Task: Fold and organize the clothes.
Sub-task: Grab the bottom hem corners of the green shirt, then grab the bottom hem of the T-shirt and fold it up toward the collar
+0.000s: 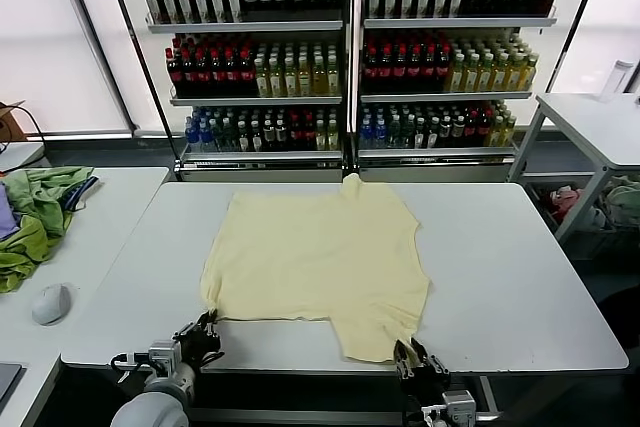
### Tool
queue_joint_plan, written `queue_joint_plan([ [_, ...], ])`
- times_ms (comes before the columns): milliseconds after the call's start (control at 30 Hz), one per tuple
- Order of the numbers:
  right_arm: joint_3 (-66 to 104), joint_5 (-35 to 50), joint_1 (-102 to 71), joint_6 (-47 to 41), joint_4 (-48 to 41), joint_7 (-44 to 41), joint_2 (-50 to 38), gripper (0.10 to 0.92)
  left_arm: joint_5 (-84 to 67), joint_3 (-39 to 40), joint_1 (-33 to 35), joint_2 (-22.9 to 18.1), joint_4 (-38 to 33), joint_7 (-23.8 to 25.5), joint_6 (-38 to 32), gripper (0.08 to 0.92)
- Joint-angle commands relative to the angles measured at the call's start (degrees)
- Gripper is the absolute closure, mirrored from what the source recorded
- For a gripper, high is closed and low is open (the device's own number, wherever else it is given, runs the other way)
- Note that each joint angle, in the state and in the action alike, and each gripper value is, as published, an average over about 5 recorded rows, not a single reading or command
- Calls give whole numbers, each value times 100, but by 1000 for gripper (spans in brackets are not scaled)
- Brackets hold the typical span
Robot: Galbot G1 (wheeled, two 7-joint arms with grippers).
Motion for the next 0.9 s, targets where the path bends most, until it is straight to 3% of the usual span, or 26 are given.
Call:
queue_joint_plan([
  [33,3,73,67,84,60,7,-24,866,-90,-6,53,1,-175,33,-124,904],
  [133,224,42,-14,341,297,-75,-147,899,-109,-103,177,14,-434,47,-293,904],
  [500,969,384,274,659,756,-152,-576,902,-338,-334,213,350,-1064,135,-492,904],
  [900,177,452,2260,587,-571,-125,-861,902,-474,75,-954,916,-18,207,-648,904],
])
